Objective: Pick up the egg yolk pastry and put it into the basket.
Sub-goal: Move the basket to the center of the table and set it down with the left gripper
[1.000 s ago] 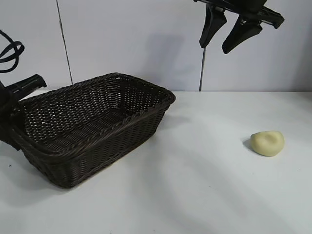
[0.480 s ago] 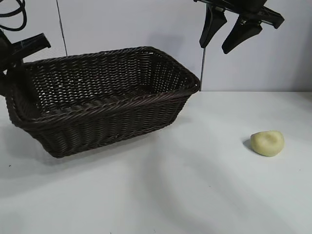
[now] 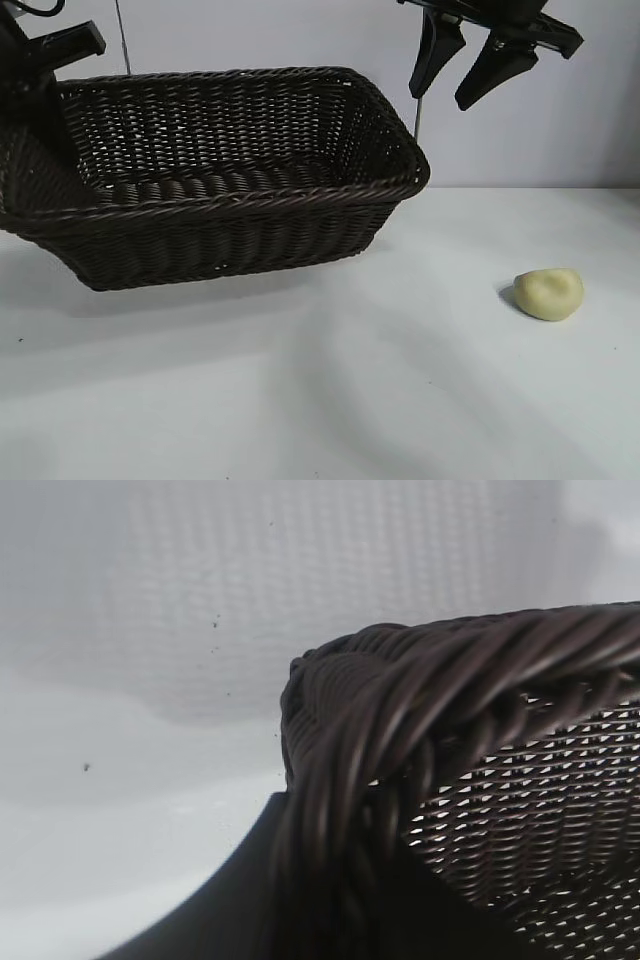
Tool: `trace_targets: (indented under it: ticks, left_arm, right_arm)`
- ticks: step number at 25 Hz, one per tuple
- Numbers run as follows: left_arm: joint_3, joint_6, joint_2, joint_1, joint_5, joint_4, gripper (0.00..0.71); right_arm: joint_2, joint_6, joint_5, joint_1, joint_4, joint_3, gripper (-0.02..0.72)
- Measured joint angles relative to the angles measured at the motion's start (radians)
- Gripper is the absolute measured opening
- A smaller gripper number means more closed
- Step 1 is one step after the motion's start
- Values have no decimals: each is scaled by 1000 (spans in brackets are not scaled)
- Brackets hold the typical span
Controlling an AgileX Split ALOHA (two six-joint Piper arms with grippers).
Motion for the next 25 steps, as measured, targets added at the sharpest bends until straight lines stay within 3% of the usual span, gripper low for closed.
trace_targets:
  ticks: [7,14,25]
  left_arm:
    - [-98,86,90,0,130,-9,106]
    - [-239,141,232,0,187,-59,106]
    - [-268,187,350,-1,147,-89,106]
  right_arm:
    - [0,0,0,0,0,0,381]
    - [0,0,0,0,0,0,381]
    - [0,0,0,0,0,0,381]
